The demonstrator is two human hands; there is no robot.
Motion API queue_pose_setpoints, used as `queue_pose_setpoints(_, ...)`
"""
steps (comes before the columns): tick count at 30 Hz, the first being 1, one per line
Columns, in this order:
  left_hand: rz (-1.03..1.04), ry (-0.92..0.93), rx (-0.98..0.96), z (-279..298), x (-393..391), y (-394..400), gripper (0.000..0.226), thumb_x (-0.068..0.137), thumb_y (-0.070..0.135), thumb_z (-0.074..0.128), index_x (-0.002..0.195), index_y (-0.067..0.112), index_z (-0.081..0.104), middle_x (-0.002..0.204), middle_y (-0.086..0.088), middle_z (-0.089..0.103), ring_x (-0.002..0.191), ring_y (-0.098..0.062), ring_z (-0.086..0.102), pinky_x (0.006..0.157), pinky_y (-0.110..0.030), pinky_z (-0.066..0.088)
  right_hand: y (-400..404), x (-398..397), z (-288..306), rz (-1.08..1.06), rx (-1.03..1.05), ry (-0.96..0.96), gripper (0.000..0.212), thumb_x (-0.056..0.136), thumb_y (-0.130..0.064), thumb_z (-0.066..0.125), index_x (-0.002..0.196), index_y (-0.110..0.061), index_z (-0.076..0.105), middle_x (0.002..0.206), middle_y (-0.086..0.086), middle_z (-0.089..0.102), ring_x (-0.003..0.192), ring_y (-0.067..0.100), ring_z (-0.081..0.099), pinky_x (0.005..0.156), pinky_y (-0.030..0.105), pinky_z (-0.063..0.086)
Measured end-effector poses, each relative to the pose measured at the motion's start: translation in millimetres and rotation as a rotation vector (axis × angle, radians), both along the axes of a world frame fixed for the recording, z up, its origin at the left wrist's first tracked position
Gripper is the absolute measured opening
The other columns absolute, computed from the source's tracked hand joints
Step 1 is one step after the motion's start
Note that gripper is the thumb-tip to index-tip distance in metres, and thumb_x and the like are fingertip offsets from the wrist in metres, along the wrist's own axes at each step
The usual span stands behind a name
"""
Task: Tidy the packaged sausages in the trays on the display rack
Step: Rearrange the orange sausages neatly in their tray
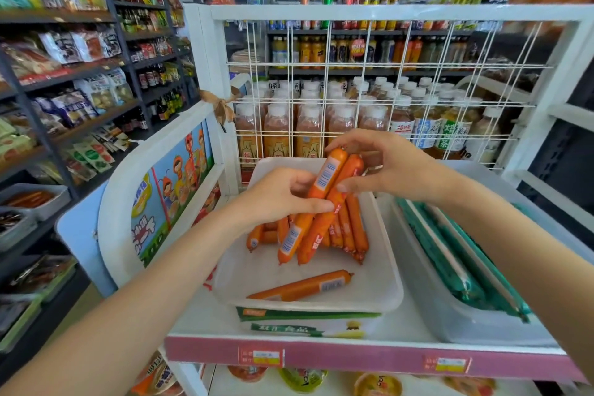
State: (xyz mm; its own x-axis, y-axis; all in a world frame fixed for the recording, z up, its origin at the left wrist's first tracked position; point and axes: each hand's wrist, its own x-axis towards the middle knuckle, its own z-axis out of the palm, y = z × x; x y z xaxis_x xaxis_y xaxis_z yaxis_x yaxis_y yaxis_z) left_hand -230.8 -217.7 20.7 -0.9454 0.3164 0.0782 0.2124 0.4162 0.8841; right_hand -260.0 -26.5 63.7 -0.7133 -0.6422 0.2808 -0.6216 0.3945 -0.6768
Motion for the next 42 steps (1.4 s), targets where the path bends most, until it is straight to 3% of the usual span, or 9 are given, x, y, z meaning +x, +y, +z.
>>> queue_pose_setpoints(3, -0.006, 0.043, -0.025, 3.7, -0.1, -4.0, 0.027, 0.08, 0.013, 0.067, 0.106, 0.014, 0.065, 0.099, 0.004, 0.068, 0.085, 0.0, 0.066, 0.074, -0.013, 0.052, 5.5, 1.0, 2.2, 0.006, -0.187, -0.233, 0.03, 0.07, -0.017, 0.07, 0.099, -0.011, 0.062, 0.088, 0.01, 0.068, 0.075, 0.024, 0.069, 0.07, 0.03, 0.058)
queue_pose_setpoints(7, -0.01, 0.1, -0.087, 7.8, 1.7, -8.3, 0.026, 0.079, 0.013, 0.069, 0.104, 0.015, 0.065, 0.094, 0.012, 0.066, 0.082, 0.008, 0.064, 0.074, -0.009, 0.05, 12.4, -3.0, 4.4, 0.053, -0.294, -0.495, 0.028, 0.071, -0.017, 0.062, 0.093, -0.001, 0.067, 0.086, 0.012, 0.072, 0.079, 0.02, 0.07, 0.07, 0.021, 0.057)
queue_pose_setpoints(12, -0.015, 0.138, -0.109, 9.0, 3.9, -11.1, 0.029, 0.078, 0.014, 0.069, 0.106, 0.013, 0.065, 0.098, 0.011, 0.066, 0.087, 0.005, 0.064, 0.079, -0.012, 0.05, 10.8, -5.2, 4.0, 0.093, -0.387, -0.648, 0.032, 0.074, -0.018, 0.058, 0.096, 0.005, 0.065, 0.084, 0.016, 0.072, 0.075, 0.021, 0.07, 0.065, 0.019, 0.056)
queue_pose_setpoints(18, -0.006, 0.142, -0.102, 12.3, 3.9, -13.6, 0.03, 0.079, 0.013, 0.068, 0.106, 0.024, 0.063, 0.099, 0.017, 0.065, 0.09, 0.005, 0.064, 0.081, -0.014, 0.051, 7.8, -7.7, 8.9, 0.145, -0.334, -0.616, 0.028, 0.076, -0.016, 0.057, 0.099, -0.002, 0.067, 0.093, 0.015, 0.072, 0.085, 0.022, 0.07, 0.069, 0.019, 0.055)
queue_pose_setpoints(23, 0.011, 0.17, -0.115, 14.4, 0.5, -13.5, 0.034, 0.079, 0.014, 0.068, 0.11, 0.026, 0.061, 0.101, 0.013, 0.066, 0.092, 0.003, 0.064, 0.081, -0.014, 0.051, 6.3, -11.5, 9.0, 0.127, -0.358, -0.582, 0.025, 0.074, -0.013, 0.058, 0.094, -0.002, 0.069, 0.087, 0.011, 0.073, 0.076, 0.016, 0.07, 0.066, 0.016, 0.054)
queue_pose_setpoints(26, 0.01, 0.199, -0.141, 12.2, 0.5, -11.6, 0.03, 0.079, 0.014, 0.069, 0.101, 0.032, 0.061, 0.097, 0.018, 0.065, 0.089, 0.005, 0.063, 0.078, -0.011, 0.05, 8.0, -13.7, 8.1, 0.122, -0.326, -0.583, 0.022, 0.07, -0.011, 0.061, 0.088, -0.005, 0.073, 0.087, 0.015, 0.072, 0.077, 0.018, 0.07, 0.064, 0.017, 0.054)
queue_pose_setpoints(31, 0.009, 0.195, -0.132, 6.5, -1.8, -9.3, 0.025, 0.079, 0.014, 0.069, 0.1, 0.026, 0.063, 0.094, 0.019, 0.064, 0.085, 0.01, 0.062, 0.074, -0.007, 0.048, 9.1, -17.3, 7.3, 0.106, -0.288, -0.542, 0.019, 0.068, -0.012, 0.063, 0.083, -0.008, 0.074, 0.085, 0.015, 0.072, 0.073, 0.017, 0.07, 0.064, 0.017, 0.055)
queue_pose_setpoints(36, -0.003, 0.169, -0.116, 1.9, -4.8, -10.5, 0.03, 0.08, 0.011, 0.067, 0.109, 0.008, 0.065, 0.099, 0.007, 0.067, 0.085, 0.008, 0.063, 0.074, -0.008, 0.049, 7.4, -18.8, 7.3, 0.079, -0.253, -0.466, 0.02, 0.068, -0.014, 0.064, 0.084, -0.006, 0.073, 0.088, 0.023, 0.069, 0.073, 0.019, 0.07, 0.065, 0.02, 0.056)
queue_pose_setpoints(42, -0.011, 0.176, -0.044, 5.1, -4.8, -10.7, 0.029, 0.08, 0.008, 0.066, 0.096, 0.03, 0.061, 0.093, 0.02, 0.064, 0.084, 0.01, 0.063, 0.072, -0.007, 0.048, -0.5, -20.4, 6.7, 0.067, -0.281, -0.37, 0.02, 0.072, -0.014, 0.061, 0.085, 0.0, 0.068, 0.073, 0.012, 0.07, 0.065, 0.015, 0.066, 0.064, 0.019, 0.055)
